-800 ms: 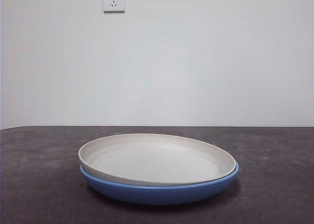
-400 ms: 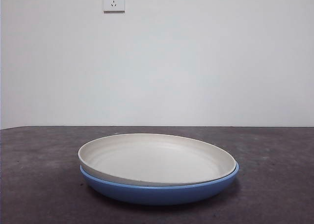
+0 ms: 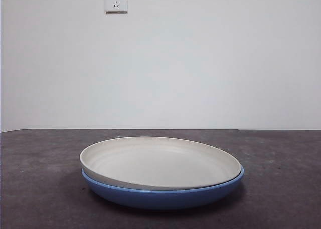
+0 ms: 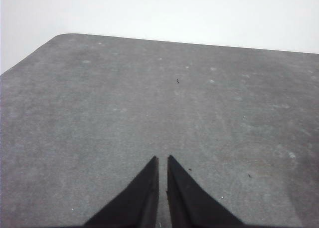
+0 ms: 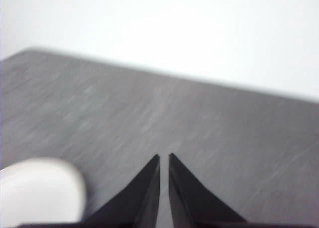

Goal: Pick up the white plate, put it on the blue plate, put it on desk

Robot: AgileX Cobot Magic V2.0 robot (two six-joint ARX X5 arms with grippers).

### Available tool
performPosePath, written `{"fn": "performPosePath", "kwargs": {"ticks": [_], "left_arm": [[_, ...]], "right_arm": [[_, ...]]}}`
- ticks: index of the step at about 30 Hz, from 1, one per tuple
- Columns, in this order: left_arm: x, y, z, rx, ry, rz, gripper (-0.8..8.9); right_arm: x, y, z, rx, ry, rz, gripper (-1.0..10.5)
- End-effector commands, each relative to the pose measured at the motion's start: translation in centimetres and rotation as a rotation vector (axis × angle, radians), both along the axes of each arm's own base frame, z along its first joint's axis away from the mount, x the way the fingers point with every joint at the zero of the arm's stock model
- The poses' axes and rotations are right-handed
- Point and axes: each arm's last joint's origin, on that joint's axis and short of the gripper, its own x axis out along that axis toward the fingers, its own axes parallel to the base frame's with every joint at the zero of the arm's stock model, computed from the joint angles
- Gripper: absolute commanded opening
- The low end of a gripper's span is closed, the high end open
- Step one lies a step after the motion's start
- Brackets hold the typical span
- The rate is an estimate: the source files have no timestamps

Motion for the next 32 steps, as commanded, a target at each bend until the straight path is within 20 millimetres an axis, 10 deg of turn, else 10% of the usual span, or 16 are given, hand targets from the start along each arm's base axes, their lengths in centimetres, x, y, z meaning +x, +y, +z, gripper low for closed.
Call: {"fn": "performPosePath", "kwargs": {"ticks": [1,10,20,32], "left_arm": [[0.1,0.0,-0.7,0.012,0.025,0.002,0.28],[0.1,0.0,-0.7,0.012,0.025,0.002,0.28],[0.1,0.0,-0.7,0.012,0.025,0.002,0.28],[0.1,0.0,-0.7,0.012,0.025,0.002,0.28]], "right_arm": [[1.7,-0.3,-5.0,-0.011,-0.104,-0.034,0.3],[2.6,-1.0,-13.8,-0.01,-0.065,-0.254,0.3],[3.3,-0.9,-17.7,-0.02,0.038,-0.335,0.3],[3.4,-0.9,-17.6,-0.015,0.012,-0.337,0.3]]}}
